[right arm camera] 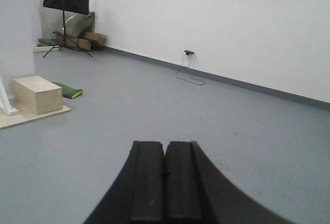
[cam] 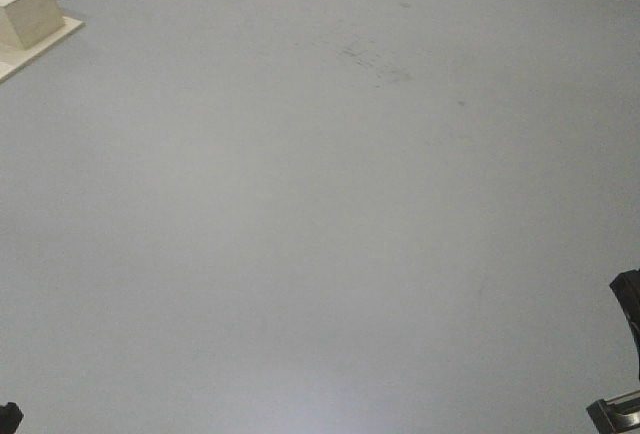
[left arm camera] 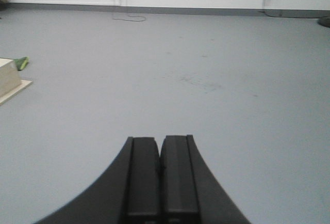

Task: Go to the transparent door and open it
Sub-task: 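Drive the base forward across the floor toward the glass door, then drive up to the glass sliding door and stop at its threshold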

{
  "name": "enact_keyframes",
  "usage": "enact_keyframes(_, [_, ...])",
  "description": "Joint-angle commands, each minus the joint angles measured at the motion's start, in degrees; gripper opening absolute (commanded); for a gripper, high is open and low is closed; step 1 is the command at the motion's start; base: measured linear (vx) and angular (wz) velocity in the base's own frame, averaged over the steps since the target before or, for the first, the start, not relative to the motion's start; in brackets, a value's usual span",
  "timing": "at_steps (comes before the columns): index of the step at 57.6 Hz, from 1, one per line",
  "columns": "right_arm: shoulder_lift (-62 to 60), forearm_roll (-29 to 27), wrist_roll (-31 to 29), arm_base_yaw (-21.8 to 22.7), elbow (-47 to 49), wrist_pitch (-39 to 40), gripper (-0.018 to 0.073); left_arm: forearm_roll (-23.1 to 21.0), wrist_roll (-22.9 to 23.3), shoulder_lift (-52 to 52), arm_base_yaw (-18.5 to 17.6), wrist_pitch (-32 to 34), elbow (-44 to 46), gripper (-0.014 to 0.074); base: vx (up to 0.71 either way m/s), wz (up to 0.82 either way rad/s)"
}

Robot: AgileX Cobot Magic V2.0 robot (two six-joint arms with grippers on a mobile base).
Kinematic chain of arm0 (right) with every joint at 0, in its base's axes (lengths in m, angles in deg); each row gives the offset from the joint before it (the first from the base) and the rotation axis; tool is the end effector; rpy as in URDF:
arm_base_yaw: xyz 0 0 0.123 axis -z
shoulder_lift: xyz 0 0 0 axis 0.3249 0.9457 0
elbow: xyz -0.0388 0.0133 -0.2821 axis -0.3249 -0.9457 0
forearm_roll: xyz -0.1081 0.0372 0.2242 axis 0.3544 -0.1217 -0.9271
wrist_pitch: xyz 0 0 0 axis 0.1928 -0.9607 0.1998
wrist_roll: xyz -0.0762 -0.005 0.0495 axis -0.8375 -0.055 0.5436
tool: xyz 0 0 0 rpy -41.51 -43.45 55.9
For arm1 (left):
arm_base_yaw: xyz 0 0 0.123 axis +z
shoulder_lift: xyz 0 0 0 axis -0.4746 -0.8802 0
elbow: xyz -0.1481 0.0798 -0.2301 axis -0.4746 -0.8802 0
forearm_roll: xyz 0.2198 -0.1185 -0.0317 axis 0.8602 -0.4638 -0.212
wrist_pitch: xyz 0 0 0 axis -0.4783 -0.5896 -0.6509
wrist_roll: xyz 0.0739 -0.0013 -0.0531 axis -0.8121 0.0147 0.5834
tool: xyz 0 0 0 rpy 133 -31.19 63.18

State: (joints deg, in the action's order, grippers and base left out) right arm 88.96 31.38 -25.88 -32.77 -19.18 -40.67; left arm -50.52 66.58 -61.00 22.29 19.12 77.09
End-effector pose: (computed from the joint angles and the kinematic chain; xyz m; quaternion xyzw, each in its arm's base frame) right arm 0.0552 0.0137 0.1987 -0.1081 0.6949 0.0621 0.7082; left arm 0.0545 -0.0094 0.1802 0.0618 0.7683 -0.0414 0.6357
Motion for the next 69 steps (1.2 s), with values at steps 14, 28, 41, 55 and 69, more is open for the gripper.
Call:
enact_keyframes(14, [-0.9, 0.2, -0.2, 0.0, -0.2, 4.7, -0.0006, -0.6, 0.1, 0.8, -0.3, 4.4, -0.8, 0.0003, 0.49, 0.33])
enact_keyframes(28, [-0.9, 0.2, -0.2, 0.0, -0.2, 4.7, -0.0006, -0.6, 0.1, 0.8, -0.3, 4.4, -0.8, 0.0003, 0.53, 0.36])
enact_keyframes(41, [-0.9, 0.2, -0.2, 0.0, -0.2, 4.7, -0.0006, -0.6, 0.1, 0.8, -0.3, 4.4, -0.8, 0.0003, 0.55, 0.44])
enact_keyframes(55, [-0.9, 0.2, -0.2, 0.0, -0.2, 4.7, -0.0006, -0.6, 0.1, 0.8, -0.3, 4.4, -0.8, 0.0003, 0.57, 0.46])
enact_keyframes(69, [-0.9, 0.2, -0.2, 0.0, -0.2, 4.7, -0.0006, -0.6, 0.1, 0.8, -0.3, 4.4, -0.8, 0.0003, 0.58, 0.41])
